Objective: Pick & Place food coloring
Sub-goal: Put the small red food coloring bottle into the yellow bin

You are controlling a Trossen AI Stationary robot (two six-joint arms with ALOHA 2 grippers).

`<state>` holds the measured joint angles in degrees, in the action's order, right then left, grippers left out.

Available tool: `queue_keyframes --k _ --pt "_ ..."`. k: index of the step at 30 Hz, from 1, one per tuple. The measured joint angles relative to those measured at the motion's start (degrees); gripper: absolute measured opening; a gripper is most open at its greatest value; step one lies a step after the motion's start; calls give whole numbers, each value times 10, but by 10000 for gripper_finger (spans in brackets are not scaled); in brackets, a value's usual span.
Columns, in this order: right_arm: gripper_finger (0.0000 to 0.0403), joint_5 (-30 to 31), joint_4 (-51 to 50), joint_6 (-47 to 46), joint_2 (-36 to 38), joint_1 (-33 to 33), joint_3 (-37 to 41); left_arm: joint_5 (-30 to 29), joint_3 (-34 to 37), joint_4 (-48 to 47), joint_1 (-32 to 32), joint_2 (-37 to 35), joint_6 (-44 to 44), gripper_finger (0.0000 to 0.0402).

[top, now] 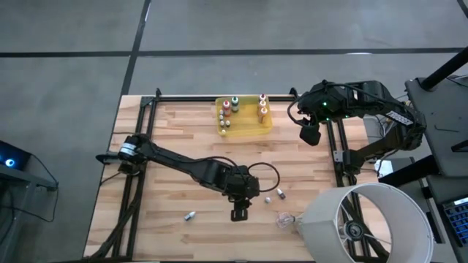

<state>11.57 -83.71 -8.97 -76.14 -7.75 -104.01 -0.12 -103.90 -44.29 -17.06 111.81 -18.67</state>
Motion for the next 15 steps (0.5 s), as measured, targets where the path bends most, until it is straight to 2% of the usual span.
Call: queue_keyframes --k 6,15 --pt "164 0 0 0 0 0 0 2 -15 3 1 25 6 124" --pt "164 0 0 0 0 0 0 0 -77 -8 4 67 30 124"
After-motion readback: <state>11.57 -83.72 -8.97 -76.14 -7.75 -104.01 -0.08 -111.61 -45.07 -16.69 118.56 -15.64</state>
